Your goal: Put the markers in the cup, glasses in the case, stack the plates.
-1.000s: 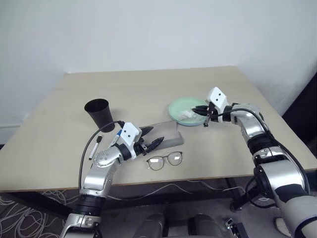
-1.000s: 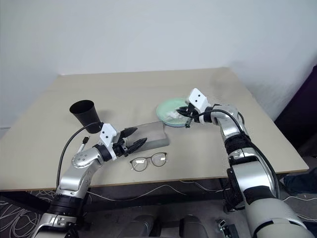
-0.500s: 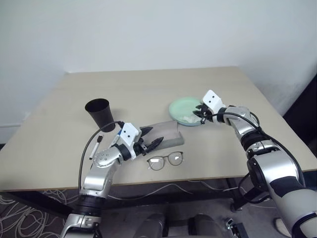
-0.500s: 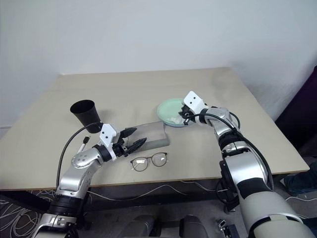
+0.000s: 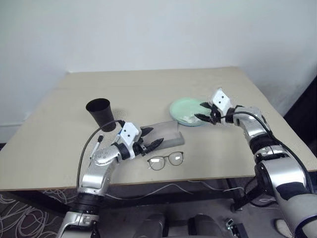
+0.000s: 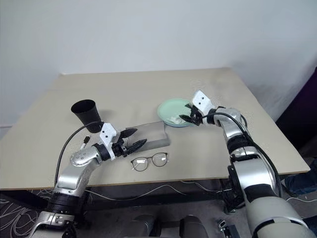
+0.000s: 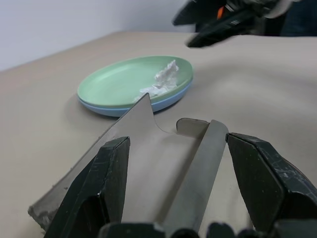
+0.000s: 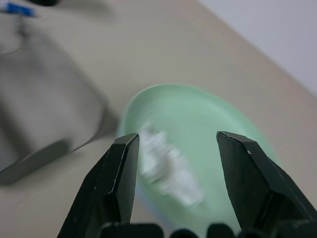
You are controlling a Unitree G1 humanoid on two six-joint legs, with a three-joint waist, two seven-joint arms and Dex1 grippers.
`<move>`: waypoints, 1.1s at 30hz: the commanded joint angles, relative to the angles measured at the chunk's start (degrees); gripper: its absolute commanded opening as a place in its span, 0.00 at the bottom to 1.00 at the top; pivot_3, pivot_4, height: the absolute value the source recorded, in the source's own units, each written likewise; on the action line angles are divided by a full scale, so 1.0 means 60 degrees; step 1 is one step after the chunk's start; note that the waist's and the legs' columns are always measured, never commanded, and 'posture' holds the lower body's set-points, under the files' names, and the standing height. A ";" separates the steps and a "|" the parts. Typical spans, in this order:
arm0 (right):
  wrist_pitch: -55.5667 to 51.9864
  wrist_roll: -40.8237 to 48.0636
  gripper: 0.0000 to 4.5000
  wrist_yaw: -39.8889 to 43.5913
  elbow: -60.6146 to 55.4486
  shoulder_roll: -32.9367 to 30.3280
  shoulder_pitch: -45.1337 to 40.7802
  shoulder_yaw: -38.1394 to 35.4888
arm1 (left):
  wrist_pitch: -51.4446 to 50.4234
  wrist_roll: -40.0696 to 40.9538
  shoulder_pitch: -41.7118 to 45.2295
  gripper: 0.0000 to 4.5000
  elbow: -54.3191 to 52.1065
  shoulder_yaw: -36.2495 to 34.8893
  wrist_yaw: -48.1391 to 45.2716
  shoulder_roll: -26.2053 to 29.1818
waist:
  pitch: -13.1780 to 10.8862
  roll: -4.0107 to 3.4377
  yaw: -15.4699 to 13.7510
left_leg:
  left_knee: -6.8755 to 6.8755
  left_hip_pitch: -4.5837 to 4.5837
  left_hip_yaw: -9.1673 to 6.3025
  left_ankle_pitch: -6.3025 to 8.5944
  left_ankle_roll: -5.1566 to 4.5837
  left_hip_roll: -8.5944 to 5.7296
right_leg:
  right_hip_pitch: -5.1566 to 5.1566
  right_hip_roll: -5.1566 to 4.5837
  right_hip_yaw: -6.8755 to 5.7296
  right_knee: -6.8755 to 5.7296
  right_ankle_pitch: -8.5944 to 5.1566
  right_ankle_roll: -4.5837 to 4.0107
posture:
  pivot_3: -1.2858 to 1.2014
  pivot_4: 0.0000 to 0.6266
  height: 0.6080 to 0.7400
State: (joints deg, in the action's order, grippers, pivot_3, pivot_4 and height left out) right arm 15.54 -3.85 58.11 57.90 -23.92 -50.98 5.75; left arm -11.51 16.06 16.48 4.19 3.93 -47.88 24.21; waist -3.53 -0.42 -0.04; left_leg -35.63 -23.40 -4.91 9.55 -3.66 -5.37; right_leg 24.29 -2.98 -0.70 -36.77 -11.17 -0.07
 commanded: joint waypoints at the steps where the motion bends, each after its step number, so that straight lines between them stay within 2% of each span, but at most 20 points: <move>1: -0.0122 0.0616 0.60 0.0780 -0.1283 -0.0219 0.0701 -0.0169 | -0.0596 0.0423 0.0550 0.73 -0.0147 0.0252 -0.1000 0.0297 | -0.0002 -0.0004 0.0019 | -0.0002 0.0001 0.0002 0.0000 0.0000 0.0000 | 0.0000 -0.0001 0.0002 0.0000 0.0000 0.0000 | 0.52 0.00 0.98; 9: -0.0788 0.1421 0.60 0.1967 -0.3359 -0.0338 0.2752 -0.0061 | -0.1214 0.0171 0.1976 0.73 0.0819 0.1094 -0.2937 0.0861 | -0.0002 -0.0003 0.0010 | -0.0010 0.0000 -0.0001 0.0000 0.0000 0.0010 | -0.0001 -0.0003 0.0001 -0.0010 -0.0002 -0.0007 | 0.52 0.00 0.98; 22: -0.1484 0.1853 0.60 0.0964 -0.5625 -0.0024 0.4345 -0.0131 | -0.1258 -0.0954 0.3509 0.73 0.2113 0.2719 -0.5126 0.1196 | -0.0003 0.0001 -0.0001 | -0.0030 -0.0022 -0.0017 0.0001 -0.0001 0.0012 | 0.0002 -0.0016 0.0015 -0.0006 -0.0003 -0.0007 | 0.52 0.00 0.98; 33: -0.1719 0.1897 0.60 0.0189 -0.6516 0.0173 0.5022 -0.0088 | -0.0894 -0.1853 0.4231 0.73 0.3335 0.3288 -0.5739 0.1062 | -0.0004 0.0002 0.0002 | -0.0034 -0.0030 -0.0024 0.0001 -0.0001 0.0011 | 0.0002 -0.0022 0.0012 -0.0002 -0.0004 -0.0005 | 0.52 0.00 0.98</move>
State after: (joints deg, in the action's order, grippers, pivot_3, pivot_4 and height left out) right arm 5.14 5.86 60.06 21.58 -23.15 -20.59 5.92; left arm -18.07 5.75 39.59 24.01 23.67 -81.41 30.62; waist -3.55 -0.41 -0.03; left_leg -35.83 -23.59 -5.06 9.56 -3.67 -5.31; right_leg 24.30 -3.11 -0.62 -36.79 -11.19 -0.10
